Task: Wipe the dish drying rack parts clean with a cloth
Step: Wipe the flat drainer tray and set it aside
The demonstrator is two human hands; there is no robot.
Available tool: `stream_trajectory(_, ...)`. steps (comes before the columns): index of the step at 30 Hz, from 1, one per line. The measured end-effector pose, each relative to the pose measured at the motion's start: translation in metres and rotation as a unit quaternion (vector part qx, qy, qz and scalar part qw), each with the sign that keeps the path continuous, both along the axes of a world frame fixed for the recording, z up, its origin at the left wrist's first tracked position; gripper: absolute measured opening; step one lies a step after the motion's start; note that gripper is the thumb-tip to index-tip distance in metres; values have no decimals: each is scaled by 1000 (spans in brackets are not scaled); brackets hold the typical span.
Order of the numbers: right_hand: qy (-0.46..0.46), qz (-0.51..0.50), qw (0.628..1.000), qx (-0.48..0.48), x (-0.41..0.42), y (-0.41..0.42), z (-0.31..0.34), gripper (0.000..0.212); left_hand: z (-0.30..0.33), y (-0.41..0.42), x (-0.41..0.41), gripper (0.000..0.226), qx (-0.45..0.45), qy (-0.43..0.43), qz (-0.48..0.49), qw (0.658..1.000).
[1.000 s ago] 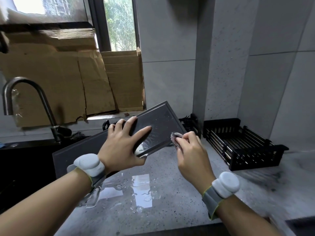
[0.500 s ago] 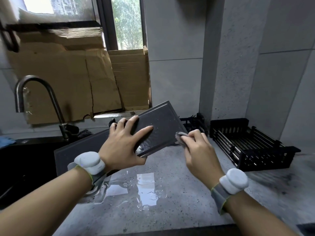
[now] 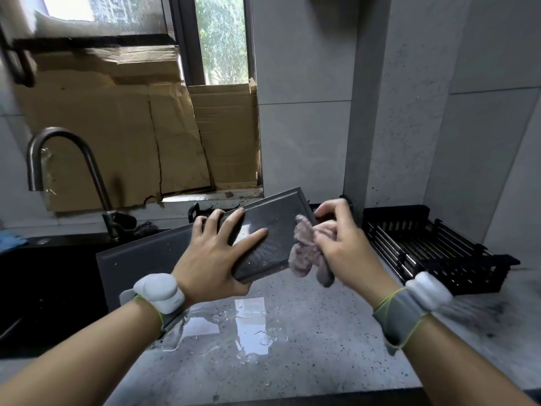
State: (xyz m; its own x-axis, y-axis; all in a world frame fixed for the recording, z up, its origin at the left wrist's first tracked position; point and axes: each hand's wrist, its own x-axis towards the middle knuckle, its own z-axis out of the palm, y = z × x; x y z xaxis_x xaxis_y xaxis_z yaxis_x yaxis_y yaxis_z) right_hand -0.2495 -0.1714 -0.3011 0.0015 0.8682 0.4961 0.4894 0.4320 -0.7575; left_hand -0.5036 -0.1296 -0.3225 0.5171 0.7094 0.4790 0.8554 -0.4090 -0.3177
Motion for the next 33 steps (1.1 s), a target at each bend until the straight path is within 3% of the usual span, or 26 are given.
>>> stream_trajectory(3, -96, -77, 990, 66, 10, 12, 5, 32, 0, -5, 0, 94, 9, -30, -17, 999)
stream_trajectory(8, -212, -186, 944, 172, 10, 17, -4, 10, 2, -9, 5, 94, 11, -80, -25, 996)
stream_trajectory(11, -226, -207, 934, 184, 7, 18, -14, 34, 7, -11, 8, 95, 3, -100, -19, 995)
stream_trajectory(13, -237, -210, 930, 187, 5, 17, -17, 43, 9, -11, 9, 96, -4, -108, -18, 994)
stream_trajectory(18, -227, -194, 923, 242, -5, 14, -20, 33, 15, -11, 16, 97, -4, -110, -20, 994)
stream_trajectory(24, -283, -56, 922, 259, -37, 6, -38, 21, 16, -7, 30, 111, -11, -49, 22, 998)
stream_trajectory(26, -264, -19, 931, 253, -34, 3, -37, 24, 11, -7, 24, 111, -15, -38, 31, 999)
stream_trajectory(29, -119, -68, 970, 202, -18, -1, -17, 31, 7, -9, 15, 112, -16, -44, 21, 999)
stream_trajectory(31, -82, -140, 965, 206, -4, 6, -4, 25, 8, -13, 14, 113, -6, -47, 8, 999)
stream_trajectory(33, -106, -201, 943, 241, 6, 14, 0, 18, 10, -17, 15, 113, 5, -55, -6, 998)
